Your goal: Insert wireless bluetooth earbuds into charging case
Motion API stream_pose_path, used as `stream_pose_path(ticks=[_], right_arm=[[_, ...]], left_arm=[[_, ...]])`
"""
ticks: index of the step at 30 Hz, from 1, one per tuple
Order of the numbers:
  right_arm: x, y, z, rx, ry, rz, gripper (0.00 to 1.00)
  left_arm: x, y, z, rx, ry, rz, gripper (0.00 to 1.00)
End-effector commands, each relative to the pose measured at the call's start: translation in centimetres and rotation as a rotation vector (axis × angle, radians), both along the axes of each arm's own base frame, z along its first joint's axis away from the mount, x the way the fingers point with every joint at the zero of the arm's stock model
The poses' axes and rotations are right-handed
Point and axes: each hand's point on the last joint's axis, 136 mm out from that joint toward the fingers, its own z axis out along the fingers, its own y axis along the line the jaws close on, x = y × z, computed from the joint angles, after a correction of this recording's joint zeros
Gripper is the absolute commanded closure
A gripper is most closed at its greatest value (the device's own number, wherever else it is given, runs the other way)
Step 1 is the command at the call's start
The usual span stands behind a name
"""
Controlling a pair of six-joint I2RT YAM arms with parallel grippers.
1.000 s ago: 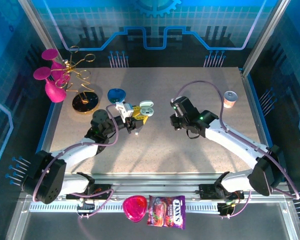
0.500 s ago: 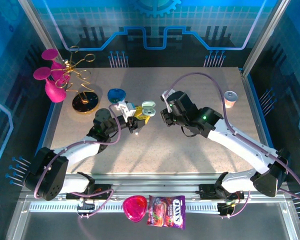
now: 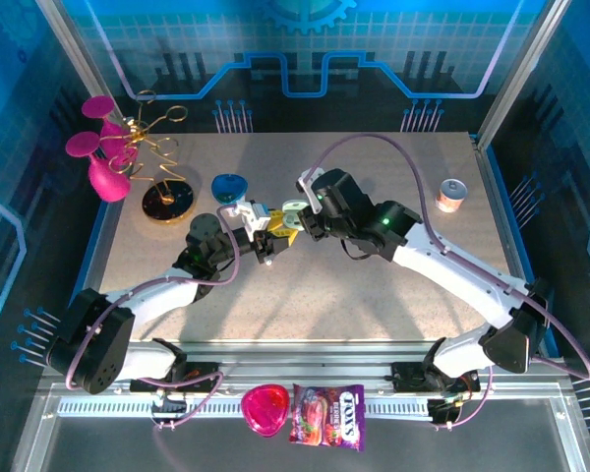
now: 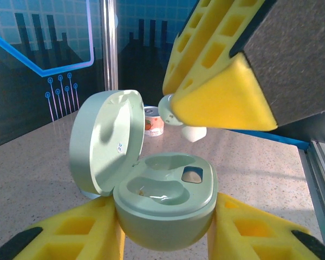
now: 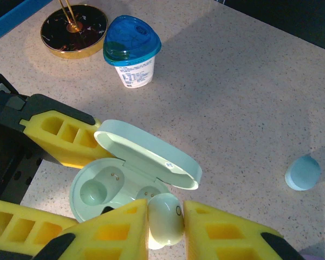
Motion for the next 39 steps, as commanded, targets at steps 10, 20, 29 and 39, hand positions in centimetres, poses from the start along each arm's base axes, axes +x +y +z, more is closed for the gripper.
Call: stream_pose_path(ticks=[10, 20, 29, 39], right_arm=[[0.5, 1.1, -0.2, -0.007, -0.014, 0.028, 0.79], [0.3, 1.2, -1.1, -0.013, 0.002, 0.036, 0.79], [-0.3, 0.9, -1.0, -0.009, 0.007, 0.054, 0.78], [-0.5, 1.1, 0.2, 0.037, -0.014, 0.062, 0.63]], left_arm=[[-0.3, -0.2, 2.4, -0.028, -0.045, -0.009, 0.62], [-0.4, 0.0, 2.9, -0.03, -0.052, 0.004, 0.62], [0.0, 0.1, 2.8, -0.026, -0.048, 0.022, 0.62], [0.0, 0.1, 2.9, -0.026, -0.051, 0.018, 0.62]])
